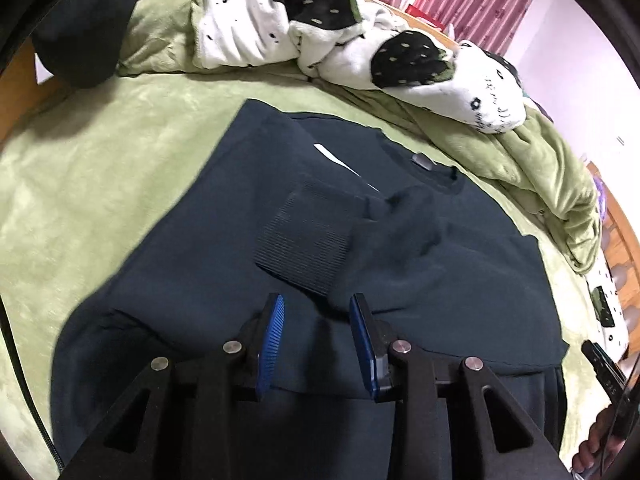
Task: Fold small clothes
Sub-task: 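Lay the held sleeve down along the sweatshirt body with the left tool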
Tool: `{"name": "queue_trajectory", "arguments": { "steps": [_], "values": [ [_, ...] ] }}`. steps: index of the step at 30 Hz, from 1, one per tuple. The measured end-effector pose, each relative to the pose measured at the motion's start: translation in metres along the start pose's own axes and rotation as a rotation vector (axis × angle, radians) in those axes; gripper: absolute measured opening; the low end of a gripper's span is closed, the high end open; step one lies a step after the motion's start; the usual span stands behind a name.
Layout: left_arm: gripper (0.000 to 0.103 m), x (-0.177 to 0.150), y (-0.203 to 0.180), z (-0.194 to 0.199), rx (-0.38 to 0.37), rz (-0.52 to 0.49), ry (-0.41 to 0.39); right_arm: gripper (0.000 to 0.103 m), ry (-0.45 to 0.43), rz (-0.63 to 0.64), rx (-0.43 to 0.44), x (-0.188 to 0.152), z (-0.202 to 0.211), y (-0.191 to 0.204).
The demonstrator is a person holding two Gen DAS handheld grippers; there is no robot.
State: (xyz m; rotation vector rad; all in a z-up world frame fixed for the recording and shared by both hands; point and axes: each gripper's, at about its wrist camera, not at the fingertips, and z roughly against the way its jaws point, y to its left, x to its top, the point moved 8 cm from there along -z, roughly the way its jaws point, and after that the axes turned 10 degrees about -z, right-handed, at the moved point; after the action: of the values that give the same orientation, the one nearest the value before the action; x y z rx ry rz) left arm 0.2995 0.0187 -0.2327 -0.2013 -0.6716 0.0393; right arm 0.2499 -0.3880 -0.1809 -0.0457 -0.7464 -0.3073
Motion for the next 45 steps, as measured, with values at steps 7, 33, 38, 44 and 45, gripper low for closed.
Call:
{"name": "queue_trajectory", "arguments": {
  "steps": [7,33,38,44,45],
  "values": [
    [0.032,0.022,0.014,-0.008,0.042,-0.039,-0.017,0.051,0.005,0.011,-0.020,-0.003,-0.005,-0.004],
    [0.023,0.034,0.001,-0.057,0.154,-0.232,-0.037,0.051,0.025,0.125,-0.083,-0.015,-0.027,0.017],
    [0.012,0.034,0.003,-0.042,0.188,-0.257,-0.060,0.051,0.030,0.108,-0.080,-0.016,-0.028,0.014],
    [0.006,0.037,0.023,-0.003,0.167,-0.192,-0.131,0.051,0.018,0.090,-0.072,-0.015,-0.026,0.014],
    [0.006,0.037,0.027,0.001,0.162,-0.175,-0.134,0.051,0.014,0.083,-0.066,-0.014,-0.026,0.014]
  ]
}}
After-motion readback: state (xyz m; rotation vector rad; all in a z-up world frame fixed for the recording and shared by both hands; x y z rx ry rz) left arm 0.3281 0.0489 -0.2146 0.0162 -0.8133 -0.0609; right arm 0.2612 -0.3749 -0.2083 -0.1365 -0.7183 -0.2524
